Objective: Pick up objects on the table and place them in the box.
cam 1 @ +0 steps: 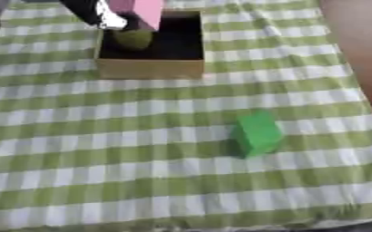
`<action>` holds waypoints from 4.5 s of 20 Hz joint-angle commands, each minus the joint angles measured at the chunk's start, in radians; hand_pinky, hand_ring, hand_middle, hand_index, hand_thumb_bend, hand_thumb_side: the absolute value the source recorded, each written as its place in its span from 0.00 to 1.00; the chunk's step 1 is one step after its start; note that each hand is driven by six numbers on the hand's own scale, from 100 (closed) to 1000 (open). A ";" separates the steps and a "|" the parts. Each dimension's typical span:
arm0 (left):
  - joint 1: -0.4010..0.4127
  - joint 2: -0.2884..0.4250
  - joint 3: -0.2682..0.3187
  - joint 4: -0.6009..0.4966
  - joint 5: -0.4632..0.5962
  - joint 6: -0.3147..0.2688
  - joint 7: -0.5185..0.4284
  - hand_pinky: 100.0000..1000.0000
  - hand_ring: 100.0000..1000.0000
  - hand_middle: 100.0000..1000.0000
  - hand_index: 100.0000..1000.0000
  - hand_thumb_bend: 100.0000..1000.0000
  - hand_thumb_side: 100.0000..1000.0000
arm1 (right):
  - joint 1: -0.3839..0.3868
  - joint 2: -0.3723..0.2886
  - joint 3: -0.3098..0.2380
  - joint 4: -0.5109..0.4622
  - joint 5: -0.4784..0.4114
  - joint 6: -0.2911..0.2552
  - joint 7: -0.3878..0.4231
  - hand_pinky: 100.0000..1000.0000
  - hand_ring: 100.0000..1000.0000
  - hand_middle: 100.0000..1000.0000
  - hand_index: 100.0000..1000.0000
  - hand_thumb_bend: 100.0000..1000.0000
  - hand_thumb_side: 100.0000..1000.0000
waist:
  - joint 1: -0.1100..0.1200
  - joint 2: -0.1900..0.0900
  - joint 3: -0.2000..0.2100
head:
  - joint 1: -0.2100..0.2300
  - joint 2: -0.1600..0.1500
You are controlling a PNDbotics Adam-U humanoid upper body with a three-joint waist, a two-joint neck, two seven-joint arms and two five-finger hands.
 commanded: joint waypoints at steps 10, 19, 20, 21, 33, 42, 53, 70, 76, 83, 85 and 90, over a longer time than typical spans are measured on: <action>-0.089 -0.149 0.088 0.349 -0.255 -0.088 0.109 0.63 0.55 0.44 0.61 0.00 0.00 | -0.036 -0.028 0.003 -0.015 -0.006 -0.007 0.014 0.99 0.79 0.54 0.83 0.00 0.54 | 0.019 0.031 -0.032 | 0.034 -0.055; -0.081 -0.198 0.096 0.443 -0.316 -0.130 0.129 0.66 0.58 0.47 0.64 0.01 0.00 | -0.043 -0.019 0.003 -0.015 -0.005 0.000 0.019 0.99 0.79 0.54 0.83 0.00 0.54 | 0.019 0.041 -0.042 | 0.039 -0.062; -0.080 -0.203 0.097 0.448 -0.315 -0.133 0.130 0.66 0.59 0.48 0.65 0.01 0.00 | -0.043 -0.018 0.003 -0.015 -0.004 0.000 0.019 0.99 0.79 0.54 0.83 0.00 0.54 | 0.018 0.042 -0.042 | 0.040 -0.062; -0.079 -0.207 0.098 0.450 -0.311 -0.138 0.132 0.69 0.65 0.54 0.70 0.02 0.00 | -0.043 -0.017 0.003 -0.015 -0.004 0.001 0.019 0.99 0.79 0.54 0.83 0.00 0.54 | 0.018 0.043 -0.043 | 0.042 -0.063; -0.073 -0.223 0.118 0.475 -0.434 -0.153 0.185 0.92 0.92 0.88 0.99 0.48 0.17 | -0.038 -0.008 0.000 -0.015 -0.002 0.008 0.022 0.99 0.79 0.54 0.83 0.00 0.54 | 0.018 0.044 -0.047 | 0.044 -0.062; -0.072 -0.228 0.122 0.468 -0.460 -0.158 0.201 0.92 0.93 0.87 0.96 0.49 0.21 | -0.031 -0.004 -0.002 -0.015 -0.001 0.014 0.022 1.00 0.79 0.54 0.83 0.00 0.54 | 0.017 0.039 -0.044 | 0.039 -0.057; -0.063 -0.162 0.085 0.177 -0.197 -0.121 0.144 0.86 0.87 0.82 0.93 0.26 0.10 | -0.021 -0.012 -0.006 -0.015 -0.010 0.014 0.005 0.99 0.79 0.54 0.83 0.00 0.54 | 0.011 -0.002 -0.024 | -0.008 -0.017; 0.439 0.233 0.256 -0.556 0.413 0.090 0.701 0.80 0.83 0.82 0.93 0.00 0.32 | -0.112 -0.322 0.054 -0.015 0.022 -0.231 -0.082 0.93 0.83 0.61 0.84 0.00 0.47 | -0.022 -0.041 0.024 | -0.076 0.021; 0.635 0.225 0.345 -0.559 0.497 0.004 0.850 0.78 0.83 0.81 0.93 0.00 0.45 | -0.156 -0.469 0.121 -0.013 0.095 -0.322 -0.048 0.91 0.85 0.65 0.85 0.00 0.38 | -0.037 -0.032 0.036 | -0.049 0.022; 0.738 0.187 0.396 -0.559 0.538 -0.083 0.934 0.78 0.83 0.81 0.94 0.00 0.51 | -0.193 -0.620 0.239 0.025 0.236 -0.431 0.013 0.89 0.87 0.71 0.86 0.00 0.16 | -0.051 -0.021 0.054 | -0.060 0.018; 0.750 0.178 0.402 -0.559 0.547 -0.102 0.944 0.78 0.83 0.81 0.94 0.00 0.52 | -0.198 -0.647 0.270 0.033 0.285 -0.452 0.034 0.89 0.88 0.74 0.87 0.00 0.16 | -0.055 -0.019 0.059 | -0.066 0.019; 0.761 0.170 0.403 -0.559 0.555 -0.114 0.937 0.78 0.83 0.82 0.94 0.00 0.53 | -0.205 -0.691 0.332 0.041 0.393 -0.491 0.077 0.88 0.90 0.77 0.87 0.00 0.20 | -0.064 -0.015 0.067 | -0.074 0.021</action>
